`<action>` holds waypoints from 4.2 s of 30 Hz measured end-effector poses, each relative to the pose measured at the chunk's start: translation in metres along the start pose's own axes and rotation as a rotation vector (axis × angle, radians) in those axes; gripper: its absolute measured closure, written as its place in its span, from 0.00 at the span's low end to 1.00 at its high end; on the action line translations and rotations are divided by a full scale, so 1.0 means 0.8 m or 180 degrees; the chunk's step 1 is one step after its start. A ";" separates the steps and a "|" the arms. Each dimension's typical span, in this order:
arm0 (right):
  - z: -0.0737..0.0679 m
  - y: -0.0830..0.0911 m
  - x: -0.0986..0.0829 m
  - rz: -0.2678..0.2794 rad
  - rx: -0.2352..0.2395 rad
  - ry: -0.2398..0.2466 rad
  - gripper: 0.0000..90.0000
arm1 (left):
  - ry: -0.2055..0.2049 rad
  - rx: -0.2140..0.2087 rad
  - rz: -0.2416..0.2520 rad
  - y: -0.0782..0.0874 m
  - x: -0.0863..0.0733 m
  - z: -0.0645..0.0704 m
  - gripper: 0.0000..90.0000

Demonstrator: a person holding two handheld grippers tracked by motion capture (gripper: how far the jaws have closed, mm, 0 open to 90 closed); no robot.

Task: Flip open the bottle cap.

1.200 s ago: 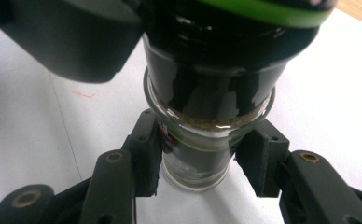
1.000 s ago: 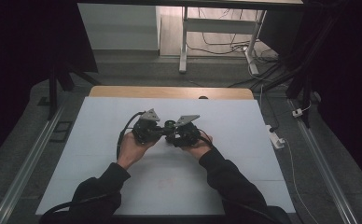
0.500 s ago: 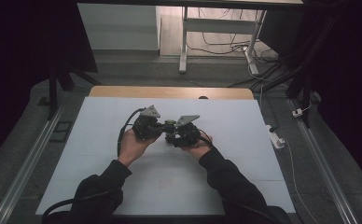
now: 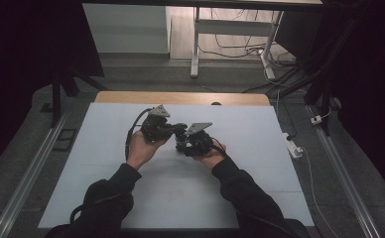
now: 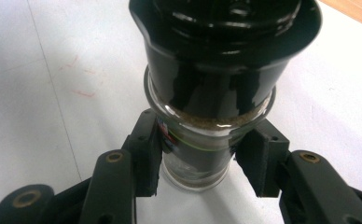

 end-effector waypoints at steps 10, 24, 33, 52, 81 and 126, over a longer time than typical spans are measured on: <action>0.000 0.000 0.000 0.0006 0.0000 0.0004 0.59 | 0.0027 0.0069 -0.0034 -0.003 0.009 -0.015 0.99; 0.000 0.000 0.000 0.0014 0.0005 0.0013 0.59 | 0.0111 0.0083 -0.0101 -0.013 0.004 -0.026 0.99; 0.000 0.000 -0.001 0.0019 0.0009 0.0000 0.59 | 0.0054 0.0110 -0.0081 -0.002 0.011 -0.024 0.86; 0.000 0.000 0.000 -0.0006 -0.0001 -0.0014 0.59 | 0.0014 0.0086 -0.0146 0.041 -0.010 -0.013 0.24; -0.004 0.017 0.000 -0.0087 -0.0036 -0.0230 0.22 | -0.0039 0.0152 -0.0213 0.082 -0.056 0.019 0.00; -0.047 0.154 -0.032 0.0048 -0.0060 -0.0481 0.00 | 0.0395 0.0389 -0.0045 0.197 -0.155 0.064 0.00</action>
Point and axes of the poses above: each handheld gripper's, and its own axes: y roughly backward along the jaws, x roughly out of its top, z roughly to its right, the point moved 6 cm from there along -y, roughly forward along the jaws, and after that the axes turned 7 degrees about -y, right-handed, at the moved point
